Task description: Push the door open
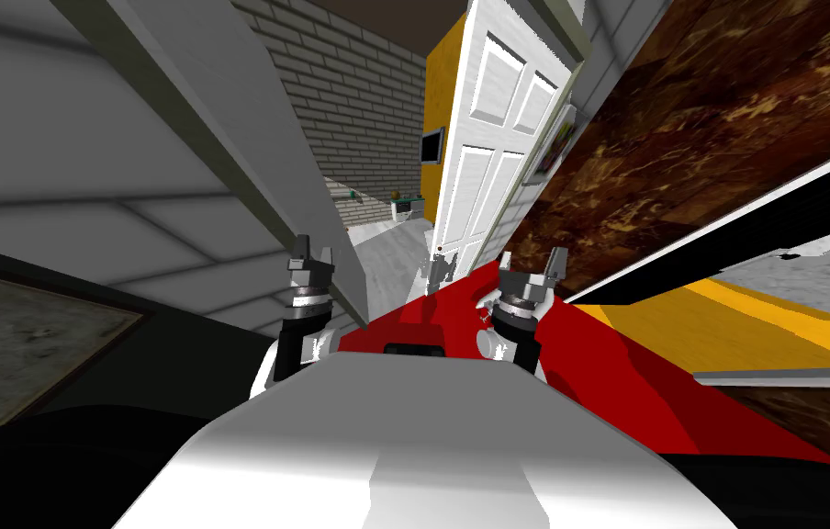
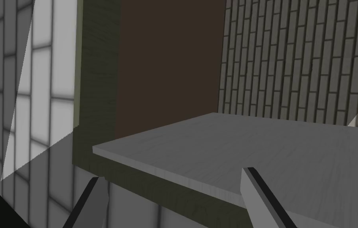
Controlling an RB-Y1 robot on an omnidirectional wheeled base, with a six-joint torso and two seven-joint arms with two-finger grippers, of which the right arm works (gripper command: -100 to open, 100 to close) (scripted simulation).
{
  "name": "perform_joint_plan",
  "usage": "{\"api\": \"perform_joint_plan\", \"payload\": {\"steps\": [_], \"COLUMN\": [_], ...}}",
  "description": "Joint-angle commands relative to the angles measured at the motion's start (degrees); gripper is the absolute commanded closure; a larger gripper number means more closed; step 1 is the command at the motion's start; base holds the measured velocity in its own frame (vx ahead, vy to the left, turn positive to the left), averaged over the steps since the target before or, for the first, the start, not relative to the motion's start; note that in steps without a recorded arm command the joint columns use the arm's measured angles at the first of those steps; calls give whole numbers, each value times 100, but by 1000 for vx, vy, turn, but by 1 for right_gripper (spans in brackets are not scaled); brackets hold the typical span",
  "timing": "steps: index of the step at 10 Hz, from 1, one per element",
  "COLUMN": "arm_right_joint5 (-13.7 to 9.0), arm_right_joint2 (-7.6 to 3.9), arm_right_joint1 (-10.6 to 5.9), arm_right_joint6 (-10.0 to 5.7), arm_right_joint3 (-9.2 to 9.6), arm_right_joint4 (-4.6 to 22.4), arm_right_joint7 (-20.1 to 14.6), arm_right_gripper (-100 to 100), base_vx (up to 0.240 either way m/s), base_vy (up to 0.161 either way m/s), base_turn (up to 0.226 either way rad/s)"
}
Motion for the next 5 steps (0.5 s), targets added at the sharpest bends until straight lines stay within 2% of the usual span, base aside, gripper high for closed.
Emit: {"api": "perform_joint_plan", "payload": {"steps": [1, 5], "arm_right_joint5": [5, 19], "arm_right_joint2": [-33, -109], "arm_right_joint1": [-76, -288], "arm_right_joint6": [-20, -76], "arm_right_joint3": [-9, -35], "arm_right_joint4": [194, 732], "arm_right_joint7": [1, 3], "arm_right_gripper": [-100, -100], "base_vx": [71, 34], "base_vy": [9, -75], "base_turn": [95, 84]}}
